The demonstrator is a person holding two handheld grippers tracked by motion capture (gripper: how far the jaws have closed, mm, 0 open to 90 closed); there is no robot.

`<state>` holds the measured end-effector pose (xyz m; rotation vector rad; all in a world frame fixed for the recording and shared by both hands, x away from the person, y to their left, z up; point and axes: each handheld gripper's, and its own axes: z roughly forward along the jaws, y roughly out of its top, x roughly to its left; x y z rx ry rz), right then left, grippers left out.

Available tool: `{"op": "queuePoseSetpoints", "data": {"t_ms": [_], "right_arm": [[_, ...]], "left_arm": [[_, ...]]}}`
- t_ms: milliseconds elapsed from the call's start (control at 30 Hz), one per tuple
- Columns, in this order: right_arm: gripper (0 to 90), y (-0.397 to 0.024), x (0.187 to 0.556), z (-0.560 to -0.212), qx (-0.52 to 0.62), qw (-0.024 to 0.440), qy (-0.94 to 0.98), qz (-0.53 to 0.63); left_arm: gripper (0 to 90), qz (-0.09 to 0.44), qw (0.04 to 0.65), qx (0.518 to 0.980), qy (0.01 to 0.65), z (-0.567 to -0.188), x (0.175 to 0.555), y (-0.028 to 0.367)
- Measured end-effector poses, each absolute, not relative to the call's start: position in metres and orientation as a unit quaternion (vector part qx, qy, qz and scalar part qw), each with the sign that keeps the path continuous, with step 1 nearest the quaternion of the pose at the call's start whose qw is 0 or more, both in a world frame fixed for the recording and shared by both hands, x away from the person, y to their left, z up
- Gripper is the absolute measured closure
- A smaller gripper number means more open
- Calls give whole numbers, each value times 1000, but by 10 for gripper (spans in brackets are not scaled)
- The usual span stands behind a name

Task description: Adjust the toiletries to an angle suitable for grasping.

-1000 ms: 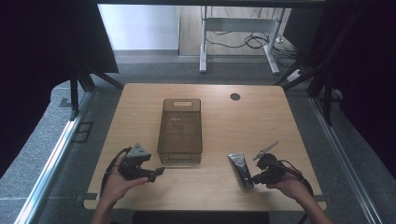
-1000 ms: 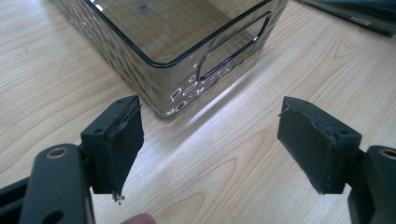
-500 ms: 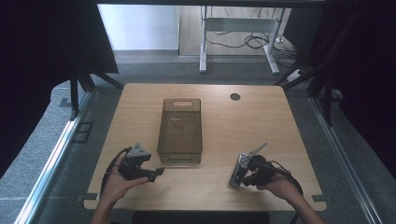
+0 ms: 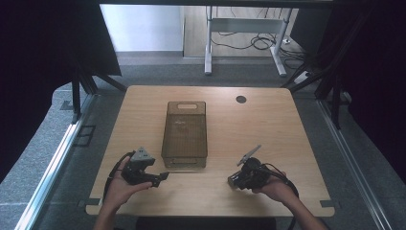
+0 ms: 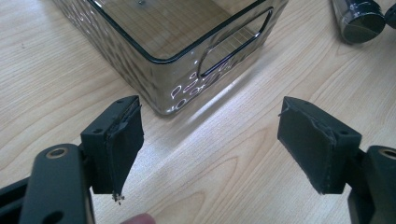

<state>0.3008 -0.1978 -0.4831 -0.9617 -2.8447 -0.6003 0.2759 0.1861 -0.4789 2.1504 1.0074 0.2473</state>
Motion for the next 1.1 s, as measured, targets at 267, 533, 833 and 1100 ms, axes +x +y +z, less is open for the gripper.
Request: {"op": "queuePoseSetpoints", "data": {"t_ms": [267, 533, 833, 1100], "right_arm": [[895, -188, 306, -481, -317, 28, -924, -211], [895, -188, 315, -482, -335, 18, -916, -218], [894, -174, 310, -488, -317, 11, -925, -208], [894, -176, 321, -491, -334, -8, -918, -211]], "left_arm": [[226, 95, 367, 839, 391, -480, 276, 185], [226, 94, 366, 839, 392, -480, 277, 186], [226, 95, 365, 840, 389, -480, 276, 185], [226, 95, 364, 840, 391, -481, 277, 186]]}}
